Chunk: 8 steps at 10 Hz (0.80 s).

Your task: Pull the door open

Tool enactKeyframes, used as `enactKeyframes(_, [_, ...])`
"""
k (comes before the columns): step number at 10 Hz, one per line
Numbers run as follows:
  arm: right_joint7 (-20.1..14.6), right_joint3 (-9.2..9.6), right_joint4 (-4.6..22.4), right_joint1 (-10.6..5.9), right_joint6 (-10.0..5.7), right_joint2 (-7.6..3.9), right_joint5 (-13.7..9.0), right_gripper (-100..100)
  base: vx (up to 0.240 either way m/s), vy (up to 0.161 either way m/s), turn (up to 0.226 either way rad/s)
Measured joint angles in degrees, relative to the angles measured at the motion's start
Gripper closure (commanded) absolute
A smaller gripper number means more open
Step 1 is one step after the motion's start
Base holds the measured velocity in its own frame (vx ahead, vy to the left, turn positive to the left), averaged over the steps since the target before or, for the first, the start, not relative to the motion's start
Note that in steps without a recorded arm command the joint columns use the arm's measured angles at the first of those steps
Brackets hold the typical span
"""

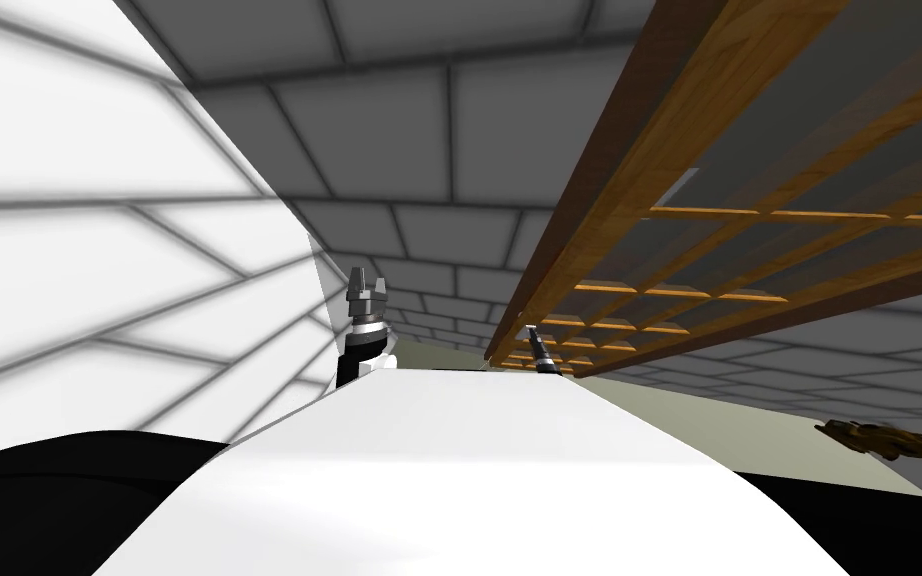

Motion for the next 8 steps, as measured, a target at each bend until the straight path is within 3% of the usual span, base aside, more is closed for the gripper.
enactKeyframes(1, [-1.06, 0.13, 1.09, -0.65, -0.40, -0.09, -0.29, 100, -0.033, -0.022, 0.050])
enactKeyframes(8, [-10.47, 1.57, -0.55, -0.20, 1.00, -0.16, -3.51, 100, -0.035, -0.017, 0.045])
